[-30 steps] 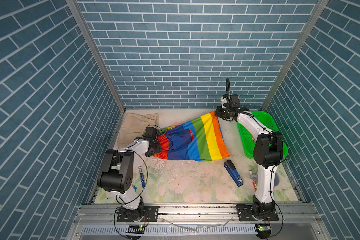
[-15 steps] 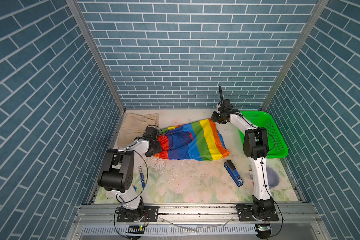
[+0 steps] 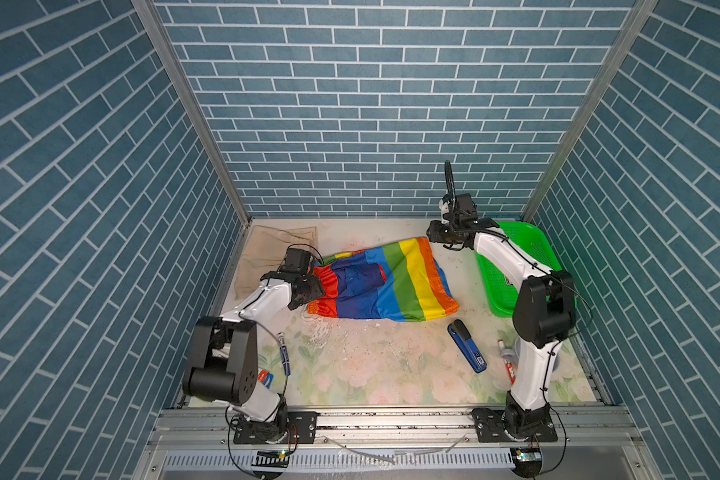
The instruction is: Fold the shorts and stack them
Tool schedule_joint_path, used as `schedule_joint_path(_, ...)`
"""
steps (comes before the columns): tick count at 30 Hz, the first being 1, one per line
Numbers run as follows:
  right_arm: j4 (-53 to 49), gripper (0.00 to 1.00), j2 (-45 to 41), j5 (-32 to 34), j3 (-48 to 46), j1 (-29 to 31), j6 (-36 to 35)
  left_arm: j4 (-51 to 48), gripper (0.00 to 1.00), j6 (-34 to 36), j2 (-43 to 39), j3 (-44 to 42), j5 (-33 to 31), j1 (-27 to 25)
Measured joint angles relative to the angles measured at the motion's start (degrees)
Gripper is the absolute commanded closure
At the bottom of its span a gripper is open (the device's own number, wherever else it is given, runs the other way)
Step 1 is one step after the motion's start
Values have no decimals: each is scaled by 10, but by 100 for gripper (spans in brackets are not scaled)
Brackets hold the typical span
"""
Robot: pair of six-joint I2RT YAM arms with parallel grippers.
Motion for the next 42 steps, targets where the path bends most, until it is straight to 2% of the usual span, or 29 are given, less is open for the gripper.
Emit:
schedule_joint_path(3, 11, 82, -49, -1, -47, 60, -8, -6, 28, -2, -43, 0, 0, 0)
schedule_joint_path(5, 19, 92, -59, -12, -83, 92, -5, -5, 28, -3, -58, -3, 2, 0)
schedule_joint_path(8, 30, 100, -59, -40, -157, 114, 15, -4, 28, -6, -64, -17, 7, 0)
schedule_joint_path(13, 37, 100, -59, -63, -266, 112, 56, -1, 27, -16, -39, -41, 19, -3)
schedule_joint_path(18, 50, 100, -64, -56, -344, 111, 82, 21, 27, -21, -1, -41, 22, -9)
schedule_joint_path(21, 54, 100, -73, -34, -373, 108, 87, 33, 35, -21, 26, -41, 22, -9)
schedule_joint_path(27, 61, 100, -100, -6, -407, 58, 86, 51, 36, -19, 78, -42, 26, -9)
schedule_joint_path(33, 62, 100, -107, 21, -414, 0, 82, 63, 35, -18, 87, -43, 28, -9)
schedule_joint_path(38, 27, 100, -124, 50, -411, 1, 71, 55, 31, -16, 73, -43, 33, -9)
schedule_joint_path(40, -1, 87, -153, 75, -402, 18, 63, 45, 29, -15, 48, -43, 37, -9)
schedule_joint_path(42, -23, 69, -188, 113, -374, 61, 47, 28, 27, -14, 7, -40, 37, -9)
